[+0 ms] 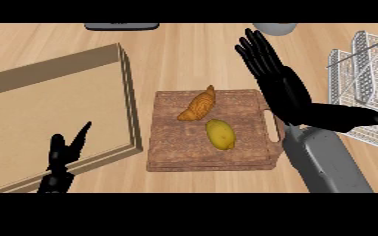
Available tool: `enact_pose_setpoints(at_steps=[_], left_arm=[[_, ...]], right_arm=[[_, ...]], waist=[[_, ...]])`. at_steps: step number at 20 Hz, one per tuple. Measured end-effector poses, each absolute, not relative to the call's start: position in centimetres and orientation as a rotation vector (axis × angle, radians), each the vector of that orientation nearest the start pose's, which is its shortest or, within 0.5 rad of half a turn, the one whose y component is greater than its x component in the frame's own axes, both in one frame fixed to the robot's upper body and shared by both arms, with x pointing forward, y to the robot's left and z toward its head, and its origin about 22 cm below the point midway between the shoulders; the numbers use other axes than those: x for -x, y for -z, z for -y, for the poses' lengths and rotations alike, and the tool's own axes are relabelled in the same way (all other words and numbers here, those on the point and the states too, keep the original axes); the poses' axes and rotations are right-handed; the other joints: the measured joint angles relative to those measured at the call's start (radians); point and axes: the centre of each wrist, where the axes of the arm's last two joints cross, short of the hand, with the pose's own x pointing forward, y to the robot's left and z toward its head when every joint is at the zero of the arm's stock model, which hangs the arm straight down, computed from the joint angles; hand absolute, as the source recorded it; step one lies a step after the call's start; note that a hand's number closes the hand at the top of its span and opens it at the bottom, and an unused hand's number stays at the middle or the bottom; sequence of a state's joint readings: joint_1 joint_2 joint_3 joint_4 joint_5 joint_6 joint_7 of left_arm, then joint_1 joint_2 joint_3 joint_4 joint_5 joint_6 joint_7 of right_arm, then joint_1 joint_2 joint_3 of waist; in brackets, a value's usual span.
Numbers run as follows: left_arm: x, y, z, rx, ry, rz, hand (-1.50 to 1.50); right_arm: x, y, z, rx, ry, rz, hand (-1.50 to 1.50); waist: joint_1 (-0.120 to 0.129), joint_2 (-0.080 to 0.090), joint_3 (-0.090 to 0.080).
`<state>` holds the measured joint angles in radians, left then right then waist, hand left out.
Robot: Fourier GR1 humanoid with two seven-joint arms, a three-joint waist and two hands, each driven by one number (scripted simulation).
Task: Pick the lemon from the cutting board and place it in the tiered basket
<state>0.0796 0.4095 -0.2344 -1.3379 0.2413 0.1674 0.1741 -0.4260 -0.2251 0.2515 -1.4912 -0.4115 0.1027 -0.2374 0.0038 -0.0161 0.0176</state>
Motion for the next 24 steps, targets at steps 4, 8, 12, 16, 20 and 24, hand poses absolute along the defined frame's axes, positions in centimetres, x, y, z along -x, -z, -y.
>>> enact_pose_setpoints(at_steps=[4,8,12,16,20,24], left_arm=[[-7.8,3.4,-31.2,-0.128,0.091,0.854,0.0],[-4.7,2.7,-33.1,-0.195,0.05,0.874,0.0],[-3.8,2.4,-35.1,-0.253,0.043,0.886,0.0],[-3.0,2.1,-36.0,-0.275,0.027,0.889,0.0],[-3.0,2.0,-36.6,-0.272,0.025,0.888,0.0],[-3.4,2.1,-36.9,-0.261,0.018,0.887,0.0]], right_arm=[[-30.8,-4.8,17.7,-0.691,-0.162,1.806,1.5],[-28.9,-0.1,17.4,-0.81,0.128,1.666,-1.5],[-27.3,2.7,17.7,-0.757,0.125,1.623,-1.5],[-27.4,3.2,21.1,-0.461,-0.186,1.571,-1.5],[-28.5,1.9,23.5,-0.209,-0.512,1.51,-1.5],[-30.1,-0.4,23.5,-0.144,-0.752,1.419,-1.5]], waist=[[0.052,-0.01,0.053],[0.025,0.015,0.035],[-0.009,0.014,0.009],[-0.032,0.01,-0.01],[-0.037,0.01,-0.018],[-0.032,0.012,-0.016]])
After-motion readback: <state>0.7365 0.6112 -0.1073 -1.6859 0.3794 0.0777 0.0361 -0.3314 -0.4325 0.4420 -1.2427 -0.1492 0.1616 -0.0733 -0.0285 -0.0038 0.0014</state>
